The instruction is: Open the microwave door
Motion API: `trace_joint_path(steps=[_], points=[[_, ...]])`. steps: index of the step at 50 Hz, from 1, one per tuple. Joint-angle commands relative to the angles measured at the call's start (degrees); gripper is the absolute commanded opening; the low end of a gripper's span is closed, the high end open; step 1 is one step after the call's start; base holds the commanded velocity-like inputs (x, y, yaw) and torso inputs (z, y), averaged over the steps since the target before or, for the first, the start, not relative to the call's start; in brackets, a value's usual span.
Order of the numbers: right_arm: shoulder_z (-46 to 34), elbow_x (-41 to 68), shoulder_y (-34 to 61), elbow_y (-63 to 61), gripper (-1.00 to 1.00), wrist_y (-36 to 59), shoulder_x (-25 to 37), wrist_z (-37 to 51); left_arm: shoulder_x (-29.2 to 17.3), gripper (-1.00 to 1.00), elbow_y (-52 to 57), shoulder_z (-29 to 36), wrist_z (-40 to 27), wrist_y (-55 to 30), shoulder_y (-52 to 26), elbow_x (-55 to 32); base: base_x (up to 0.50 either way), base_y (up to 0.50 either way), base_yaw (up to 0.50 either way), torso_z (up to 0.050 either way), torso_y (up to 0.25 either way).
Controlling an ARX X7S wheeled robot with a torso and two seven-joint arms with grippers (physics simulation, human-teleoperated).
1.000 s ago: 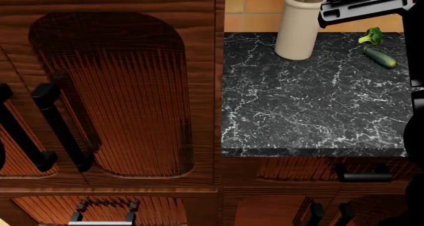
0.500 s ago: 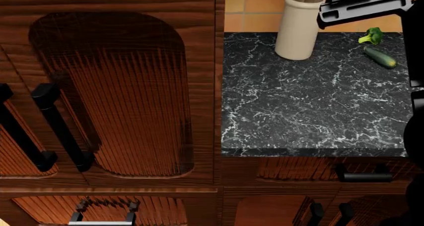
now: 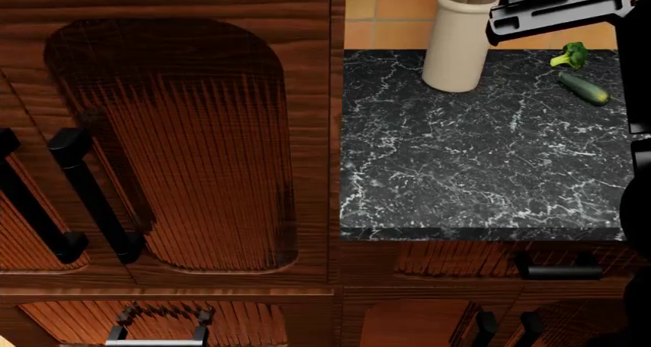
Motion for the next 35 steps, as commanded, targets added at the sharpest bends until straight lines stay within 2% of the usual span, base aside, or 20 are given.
trace_joint_path(steps=[1,14,16,19,25,35], points=[[0.1,0.2,0.0,0.1,1.00,-0.2,0.0,0.1,2.2,1.00,2.6,-3.8,-2.0,-6.2,-5.8,-5.9,0.00,0.00,0.00,0.000,0.000],[0.1,0.5,0.0,0.1,1.00,-0.3,0.1,0.3,6.5,1.00,6.9,-10.4,-6.2,-15.2,-9.1,-16.2,0.00,0.00,0.00,0.000,0.000],[0.1,0.5,0.0,0.1,1.00,-0.2,0.1,0.3,7.3,1.00,7.3,-11.7,-7.6,-17.1,-9.7,-19.4,0.00,0.00,0.00,0.000,0.000],[0.1,0.6,0.0,0.1,1.00,-0.2,0.2,0.4,7.6,1.00,6.5,-12.4,-13.3,-17.5,-10.0,-27.5,0.00,0.00,0.00,0.000,0.000],[-0.1,0.4,0.0,0.1,1.00,-0.3,0.3,0.6,9.0,1.00,5.7,-11.0,-22.0,-16.5,-9.0,-38.9,0.00,0.00,0.00,0.000,0.000],[-0.1,0.4,0.0,0.1,1.00,-0.2,0.2,1.1,11.6,1.00,5.8,-6.4,-25.2,-14.1,-6.6,-43.4,0.00,0.00,0.00,0.000,0.000]])
